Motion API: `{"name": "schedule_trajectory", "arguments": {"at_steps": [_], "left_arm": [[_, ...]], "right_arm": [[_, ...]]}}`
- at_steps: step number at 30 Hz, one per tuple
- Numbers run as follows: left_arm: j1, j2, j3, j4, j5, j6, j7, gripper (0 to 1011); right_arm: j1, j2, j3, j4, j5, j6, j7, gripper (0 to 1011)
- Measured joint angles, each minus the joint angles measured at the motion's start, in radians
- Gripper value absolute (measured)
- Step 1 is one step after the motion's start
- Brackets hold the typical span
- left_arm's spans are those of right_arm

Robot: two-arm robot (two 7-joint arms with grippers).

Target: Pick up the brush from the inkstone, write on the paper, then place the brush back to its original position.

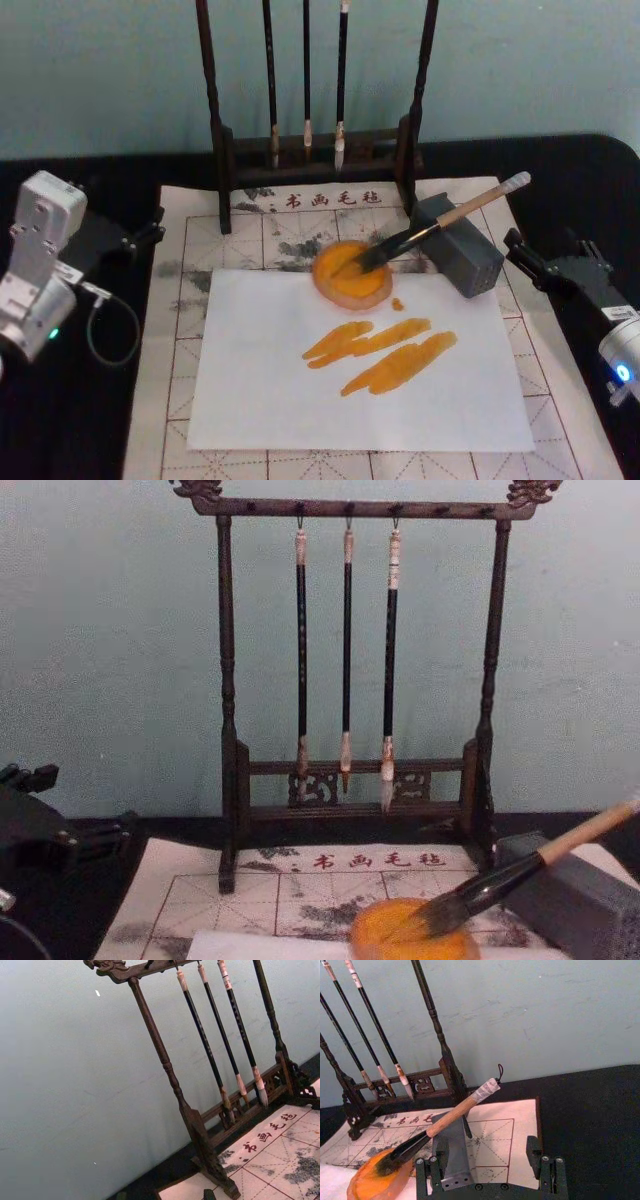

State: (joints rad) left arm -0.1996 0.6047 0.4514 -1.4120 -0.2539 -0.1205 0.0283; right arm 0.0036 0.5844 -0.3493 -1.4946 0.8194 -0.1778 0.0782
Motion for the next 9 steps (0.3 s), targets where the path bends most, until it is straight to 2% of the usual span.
{"name": "schedule_trajectory", "arguments": {"at_steps": [9], "left_arm": [[0.0, 0.0, 0.0, 0.0, 0.0, 0.0, 0.0, 1001]], "right_arm": [[0.0, 0.0, 0.0, 0.0, 0.0, 0.0, 0.0, 1000]]}}
